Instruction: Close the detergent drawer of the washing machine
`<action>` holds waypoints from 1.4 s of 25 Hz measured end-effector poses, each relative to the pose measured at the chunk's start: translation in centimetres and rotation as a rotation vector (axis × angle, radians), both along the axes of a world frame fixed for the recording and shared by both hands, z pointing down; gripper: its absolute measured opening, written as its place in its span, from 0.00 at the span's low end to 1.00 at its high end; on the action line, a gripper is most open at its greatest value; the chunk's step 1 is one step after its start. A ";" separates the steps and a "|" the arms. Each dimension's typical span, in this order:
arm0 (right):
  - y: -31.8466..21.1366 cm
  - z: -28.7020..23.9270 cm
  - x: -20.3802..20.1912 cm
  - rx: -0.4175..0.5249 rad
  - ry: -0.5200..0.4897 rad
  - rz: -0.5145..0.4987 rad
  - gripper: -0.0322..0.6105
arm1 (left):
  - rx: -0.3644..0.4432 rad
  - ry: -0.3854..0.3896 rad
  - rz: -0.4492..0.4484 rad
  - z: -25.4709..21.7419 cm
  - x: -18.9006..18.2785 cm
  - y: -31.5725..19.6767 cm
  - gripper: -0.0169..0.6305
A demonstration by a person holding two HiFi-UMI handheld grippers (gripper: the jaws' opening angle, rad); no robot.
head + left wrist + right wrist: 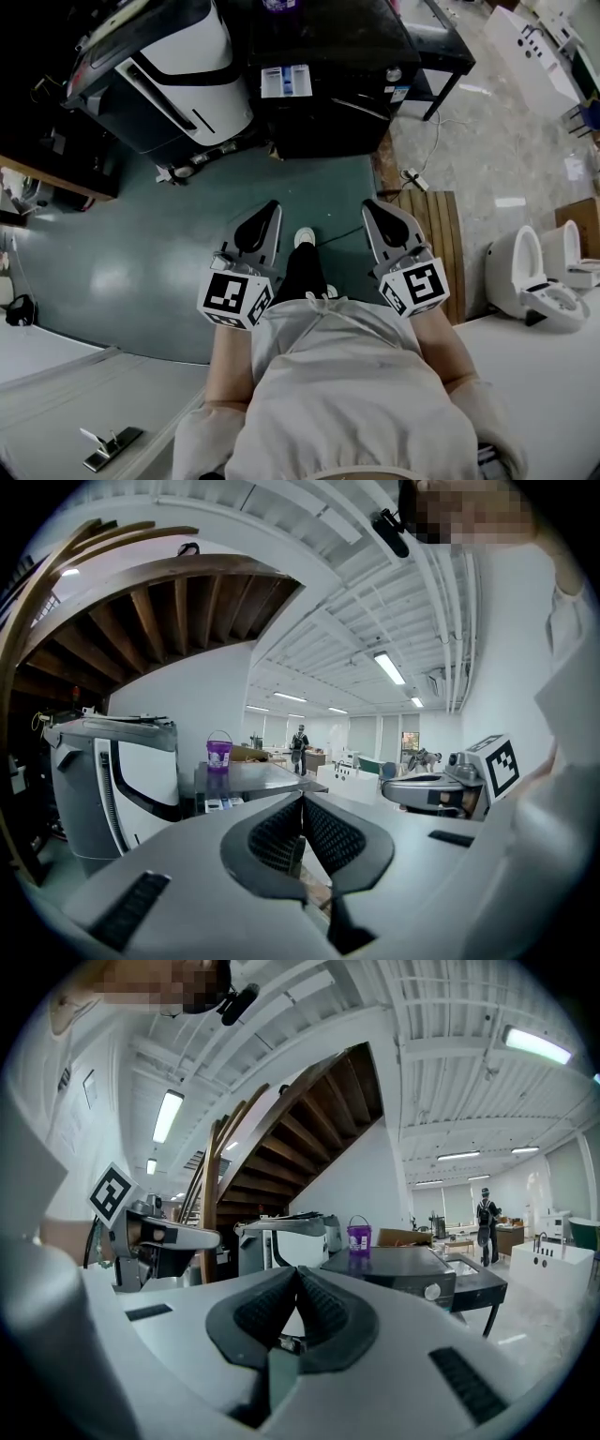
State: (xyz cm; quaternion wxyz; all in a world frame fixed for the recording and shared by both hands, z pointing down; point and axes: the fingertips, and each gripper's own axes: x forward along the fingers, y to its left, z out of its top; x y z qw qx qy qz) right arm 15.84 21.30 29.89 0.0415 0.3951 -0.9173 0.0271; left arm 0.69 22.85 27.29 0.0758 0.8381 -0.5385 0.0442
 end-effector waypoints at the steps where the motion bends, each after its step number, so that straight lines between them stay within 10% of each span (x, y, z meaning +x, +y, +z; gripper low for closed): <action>1: -0.8 0.1 -0.6 0.001 0.007 -0.002 0.06 | -0.004 0.002 -0.006 0.2 -0.6 -0.9 0.05; 22: -23.7 3.6 -10.6 -0.094 0.108 0.074 0.06 | -0.110 0.032 0.070 5.4 -10.5 -24.6 0.05; 35: -32.1 10.1 -11.4 -0.193 0.129 0.117 0.06 | -0.231 0.037 0.061 13.8 -10.4 -31.4 0.05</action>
